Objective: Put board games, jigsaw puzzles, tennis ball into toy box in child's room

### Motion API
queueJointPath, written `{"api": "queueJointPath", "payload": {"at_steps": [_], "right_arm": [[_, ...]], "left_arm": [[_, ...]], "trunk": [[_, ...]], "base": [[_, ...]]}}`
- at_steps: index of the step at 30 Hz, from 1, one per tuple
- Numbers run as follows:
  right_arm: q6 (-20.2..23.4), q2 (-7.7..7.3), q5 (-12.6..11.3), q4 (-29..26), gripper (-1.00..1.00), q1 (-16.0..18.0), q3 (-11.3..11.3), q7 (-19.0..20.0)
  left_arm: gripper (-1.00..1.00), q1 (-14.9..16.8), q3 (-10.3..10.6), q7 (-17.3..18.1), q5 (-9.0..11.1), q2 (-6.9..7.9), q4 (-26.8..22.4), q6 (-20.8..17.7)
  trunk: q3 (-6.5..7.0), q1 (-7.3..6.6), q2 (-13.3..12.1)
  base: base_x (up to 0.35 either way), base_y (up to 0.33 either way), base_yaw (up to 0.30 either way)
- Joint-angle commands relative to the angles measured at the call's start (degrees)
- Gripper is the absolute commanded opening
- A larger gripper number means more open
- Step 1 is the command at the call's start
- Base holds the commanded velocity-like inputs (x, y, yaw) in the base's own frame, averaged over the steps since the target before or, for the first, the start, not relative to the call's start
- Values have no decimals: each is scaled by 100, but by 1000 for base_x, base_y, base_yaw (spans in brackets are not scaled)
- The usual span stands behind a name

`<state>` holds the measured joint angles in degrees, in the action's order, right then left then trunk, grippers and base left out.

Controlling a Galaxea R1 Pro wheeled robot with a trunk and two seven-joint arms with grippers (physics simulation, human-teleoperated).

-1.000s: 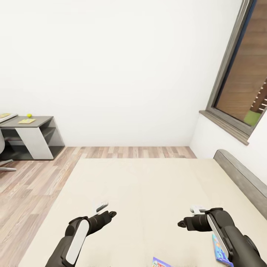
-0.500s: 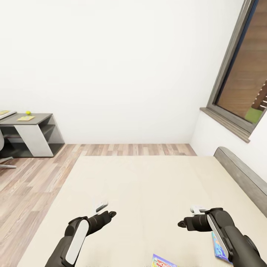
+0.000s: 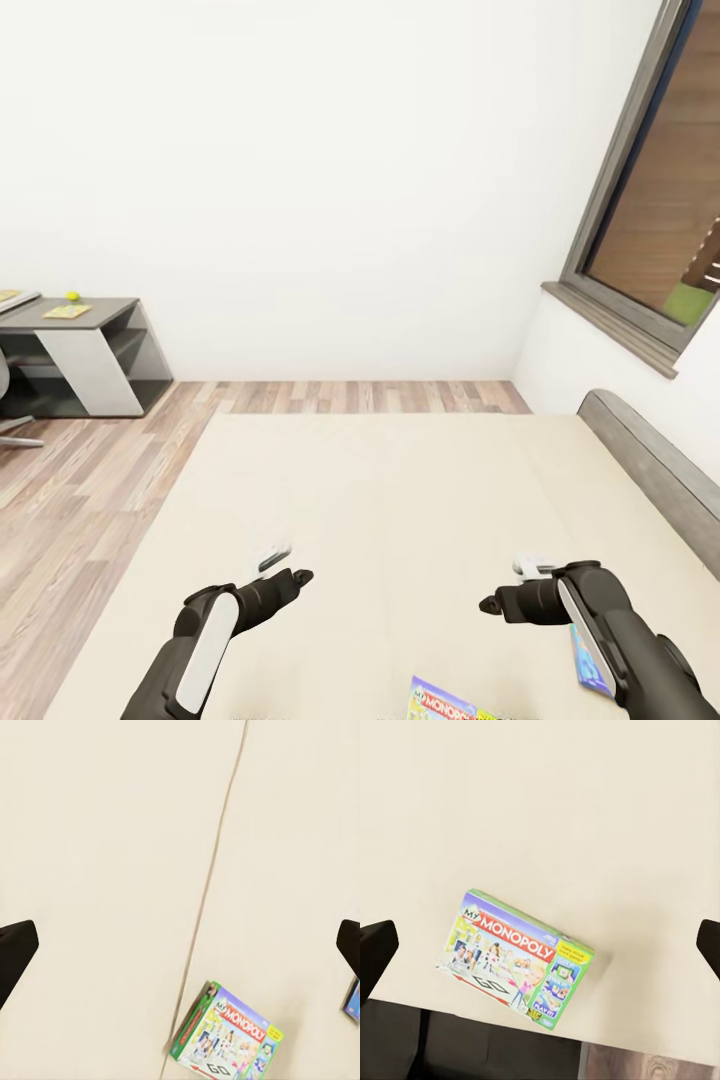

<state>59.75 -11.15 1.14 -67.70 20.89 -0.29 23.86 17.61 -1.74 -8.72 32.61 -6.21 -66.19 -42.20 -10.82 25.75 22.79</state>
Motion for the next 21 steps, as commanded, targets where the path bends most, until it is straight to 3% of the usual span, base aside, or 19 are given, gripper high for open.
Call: {"api": "queueJointPath", "payload": {"at_steps": [1,21], "right_arm": [[25,-1,14,-3,100,3,3,22],[25,-1,2,19,100,-6,36,31]], "left_arm": [[100,3,-13,-38,61,-5,-8,-27],[100,-26,-27,9,62,6,-8,16]], "trunk": [[-22,3,13],[-209,3,13]], "base": [[0,0,0],[0,0,0]]}}
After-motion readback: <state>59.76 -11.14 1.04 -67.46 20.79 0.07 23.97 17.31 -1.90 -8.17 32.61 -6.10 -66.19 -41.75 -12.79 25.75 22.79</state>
